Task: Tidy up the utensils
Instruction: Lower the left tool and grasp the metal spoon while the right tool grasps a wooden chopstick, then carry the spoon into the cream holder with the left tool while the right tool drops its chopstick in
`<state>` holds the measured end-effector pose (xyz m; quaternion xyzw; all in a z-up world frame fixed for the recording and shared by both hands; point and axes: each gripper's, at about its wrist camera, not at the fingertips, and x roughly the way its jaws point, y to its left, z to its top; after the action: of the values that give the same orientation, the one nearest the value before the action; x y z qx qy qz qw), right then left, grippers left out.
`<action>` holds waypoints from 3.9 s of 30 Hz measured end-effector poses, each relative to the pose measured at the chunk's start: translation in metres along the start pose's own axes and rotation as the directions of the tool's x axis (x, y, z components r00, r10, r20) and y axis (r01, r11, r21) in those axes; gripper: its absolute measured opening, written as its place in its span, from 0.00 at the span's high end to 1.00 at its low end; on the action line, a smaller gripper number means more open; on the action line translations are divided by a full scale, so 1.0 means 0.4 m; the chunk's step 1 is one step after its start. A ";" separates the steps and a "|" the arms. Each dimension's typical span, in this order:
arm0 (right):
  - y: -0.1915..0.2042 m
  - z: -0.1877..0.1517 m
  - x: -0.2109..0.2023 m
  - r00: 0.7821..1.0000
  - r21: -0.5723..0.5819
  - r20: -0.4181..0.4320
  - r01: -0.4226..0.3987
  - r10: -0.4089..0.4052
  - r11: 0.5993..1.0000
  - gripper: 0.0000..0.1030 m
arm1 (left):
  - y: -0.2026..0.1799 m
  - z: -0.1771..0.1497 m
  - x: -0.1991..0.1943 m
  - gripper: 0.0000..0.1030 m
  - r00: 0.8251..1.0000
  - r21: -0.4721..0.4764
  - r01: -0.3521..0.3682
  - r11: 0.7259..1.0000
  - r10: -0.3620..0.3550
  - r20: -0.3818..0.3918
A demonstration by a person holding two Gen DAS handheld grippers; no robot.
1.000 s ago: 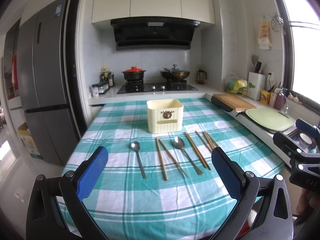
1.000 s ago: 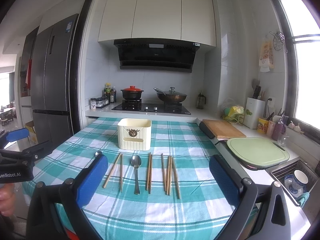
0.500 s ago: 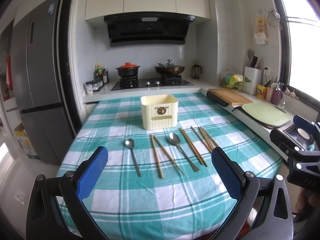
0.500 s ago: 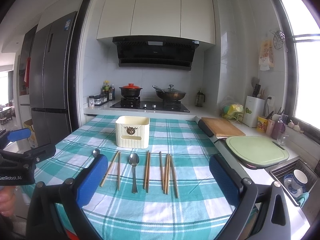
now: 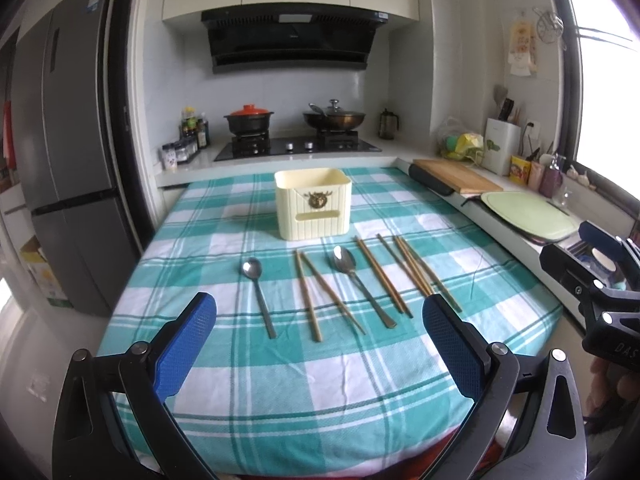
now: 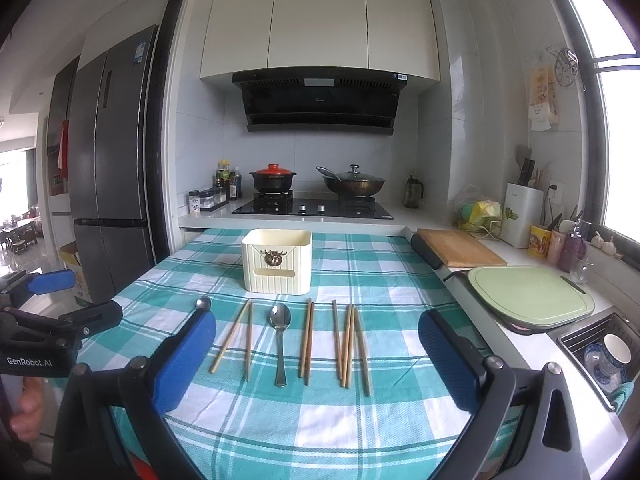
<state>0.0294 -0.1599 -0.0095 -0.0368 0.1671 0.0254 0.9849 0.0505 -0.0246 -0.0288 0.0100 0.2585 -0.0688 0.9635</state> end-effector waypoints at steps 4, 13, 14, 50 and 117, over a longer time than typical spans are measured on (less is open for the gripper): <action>-0.002 0.001 0.026 1.000 -0.016 -0.001 0.027 -0.027 1.000 0.00 | 0.015 -0.004 0.040 0.00 0.996 -0.027 0.044 0.999 -0.046 -0.082; -0.010 -0.022 0.094 0.998 -0.075 -0.048 0.040 -0.044 0.996 0.00 | 0.060 -0.019 0.116 0.00 0.981 -0.100 0.088 0.991 -0.103 -0.163; -0.014 -0.027 0.103 0.997 -0.071 -0.059 0.039 -0.043 0.997 0.00 | 0.065 -0.017 0.123 0.00 0.983 -0.092 0.064 0.994 -0.079 -0.163; -0.222 -0.154 0.671 0.804 0.065 -0.575 -0.141 0.152 0.988 0.47 | 0.265 -0.077 0.687 0.01 0.859 -0.147 -0.260 0.954 0.160 -0.486; -0.263 0.163 0.665 0.902 0.113 -0.345 -0.235 0.260 0.965 0.93 | 0.298 0.209 0.579 0.65 0.969 -0.063 0.069 0.996 -0.082 -0.232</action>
<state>0.3081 -0.2495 -0.0293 0.0145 0.3471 0.1376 0.9276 0.3068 0.0594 -0.0739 -0.0183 0.3724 -0.0964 0.9229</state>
